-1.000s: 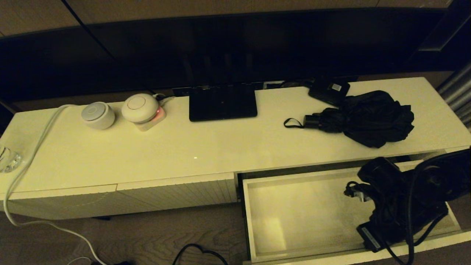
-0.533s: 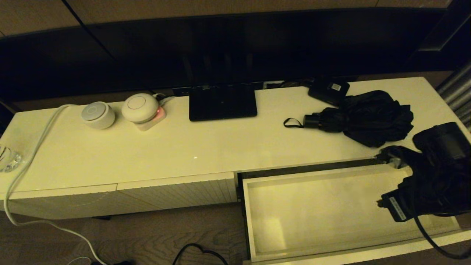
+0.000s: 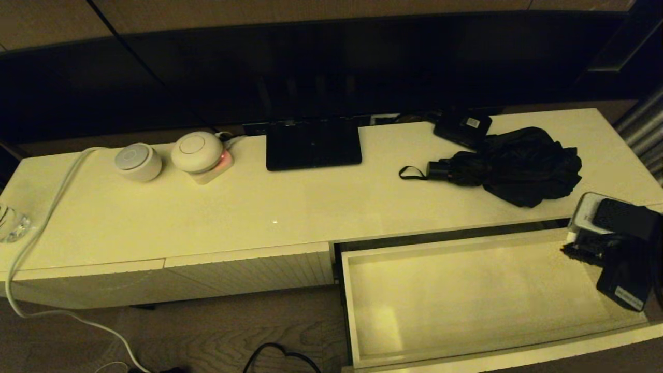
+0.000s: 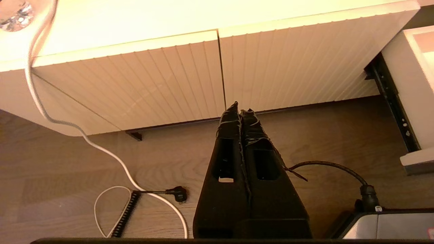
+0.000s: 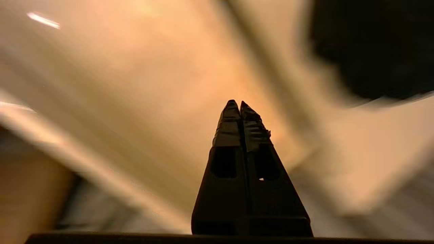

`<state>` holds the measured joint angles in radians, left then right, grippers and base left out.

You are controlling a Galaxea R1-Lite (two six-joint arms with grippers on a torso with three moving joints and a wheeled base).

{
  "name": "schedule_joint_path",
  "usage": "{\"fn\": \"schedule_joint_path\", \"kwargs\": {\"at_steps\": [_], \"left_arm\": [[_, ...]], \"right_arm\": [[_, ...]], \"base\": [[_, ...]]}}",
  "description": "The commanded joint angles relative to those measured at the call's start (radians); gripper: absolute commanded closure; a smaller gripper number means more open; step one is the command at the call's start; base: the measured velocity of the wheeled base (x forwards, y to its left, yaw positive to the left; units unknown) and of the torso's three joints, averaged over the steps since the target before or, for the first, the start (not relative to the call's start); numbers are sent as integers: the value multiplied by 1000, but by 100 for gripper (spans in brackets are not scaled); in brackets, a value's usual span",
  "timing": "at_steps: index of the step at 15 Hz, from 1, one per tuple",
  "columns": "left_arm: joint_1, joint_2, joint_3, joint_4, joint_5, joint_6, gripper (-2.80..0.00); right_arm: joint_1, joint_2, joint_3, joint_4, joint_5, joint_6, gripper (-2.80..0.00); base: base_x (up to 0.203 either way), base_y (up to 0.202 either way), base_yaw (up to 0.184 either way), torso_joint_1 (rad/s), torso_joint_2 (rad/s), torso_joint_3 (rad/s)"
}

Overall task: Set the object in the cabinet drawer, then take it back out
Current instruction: Put the umbrella in the drawer

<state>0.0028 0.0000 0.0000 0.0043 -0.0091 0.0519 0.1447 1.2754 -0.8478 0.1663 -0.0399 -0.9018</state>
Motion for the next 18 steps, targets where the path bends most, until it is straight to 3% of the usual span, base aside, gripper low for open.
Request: {"fn": "schedule_joint_path", "kwargs": {"at_steps": [1, 5, 7, 9, 18], "left_arm": [[0, 0, 3, 0, 0, 0, 0], [0, 0, 3, 0, 0, 0, 0], [0, 0, 3, 0, 0, 0, 0], [0, 0, 3, 0, 0, 0, 0], [0, 0, 3, 0, 0, 0, 0]], "right_arm": [[7, 37, -97, -4, -77, -236, 0], [63, 87, -81, -62, -128, -466, 0], [64, 129, -46, -121, -137, -533, 0], [65, 164, -31, -193, -161, -545, 0], [78, 246, -144, -253, -164, -549, 0]], "base": [[0, 0, 0, 0, 0, 0], [0, 0, 0, 0, 0, 0], [0, 0, 0, 0, 0, 0], [0, 0, 0, 0, 0, 0], [0, 0, 0, 0, 0, 0]]}}
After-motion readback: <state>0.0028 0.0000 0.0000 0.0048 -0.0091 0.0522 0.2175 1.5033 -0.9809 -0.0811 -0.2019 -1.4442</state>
